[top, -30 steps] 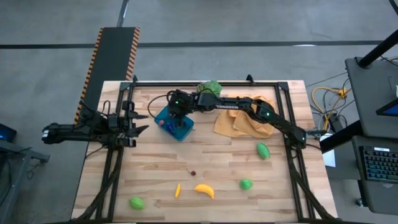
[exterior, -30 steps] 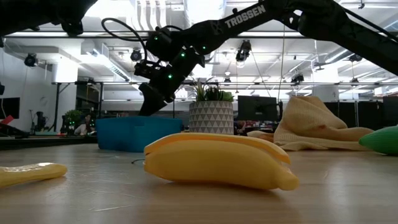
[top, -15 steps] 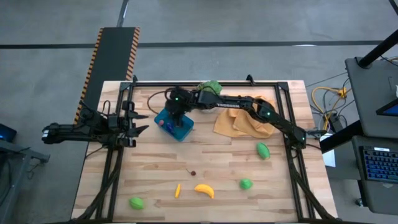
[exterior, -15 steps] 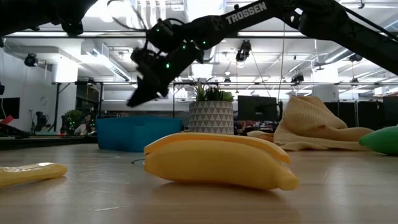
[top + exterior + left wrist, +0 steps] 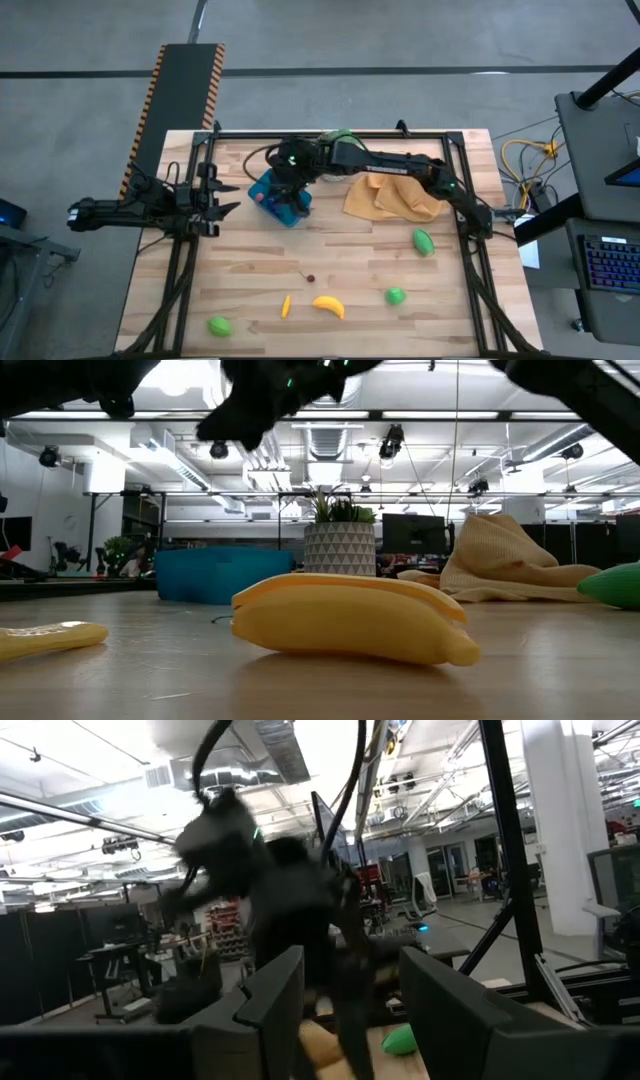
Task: Pick and placing Produce into tupperware
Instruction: Put the green corn into the blue bin
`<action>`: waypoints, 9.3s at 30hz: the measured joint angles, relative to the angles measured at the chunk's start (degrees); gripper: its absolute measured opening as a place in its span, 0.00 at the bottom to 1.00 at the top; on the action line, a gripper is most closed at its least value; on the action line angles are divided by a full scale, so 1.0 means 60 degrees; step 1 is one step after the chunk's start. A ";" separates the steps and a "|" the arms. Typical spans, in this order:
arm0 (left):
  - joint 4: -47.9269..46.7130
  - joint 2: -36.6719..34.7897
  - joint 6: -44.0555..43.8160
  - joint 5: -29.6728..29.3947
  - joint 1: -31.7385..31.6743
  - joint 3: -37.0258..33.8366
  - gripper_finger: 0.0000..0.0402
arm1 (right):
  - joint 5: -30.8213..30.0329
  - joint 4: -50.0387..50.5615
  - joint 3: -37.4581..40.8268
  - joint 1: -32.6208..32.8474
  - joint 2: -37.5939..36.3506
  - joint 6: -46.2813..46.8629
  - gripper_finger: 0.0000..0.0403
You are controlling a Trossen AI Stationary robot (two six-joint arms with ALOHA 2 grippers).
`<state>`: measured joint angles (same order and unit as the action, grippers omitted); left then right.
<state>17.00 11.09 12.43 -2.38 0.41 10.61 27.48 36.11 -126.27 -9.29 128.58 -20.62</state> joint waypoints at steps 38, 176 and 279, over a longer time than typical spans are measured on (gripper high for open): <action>-0.0009 0.0001 0.0000 -0.0004 -0.0005 0.0000 0.38 | -0.6141 -0.2977 1.2328 0.3217 -1.2731 0.2270 0.21; -0.0001 0.0084 0.0073 -0.0191 -0.0002 0.0000 0.38 | -0.4466 0.3002 1.4725 0.4001 -0.7942 1.2769 0.54; -0.0008 -0.0067 0.0004 -0.0187 -0.0005 0.0000 0.38 | -0.3836 0.0269 0.1957 -0.0108 0.1081 0.3114 0.54</action>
<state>16.95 10.69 12.45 -3.50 0.38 10.61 4.47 37.73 -114.53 -9.93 135.06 -1.94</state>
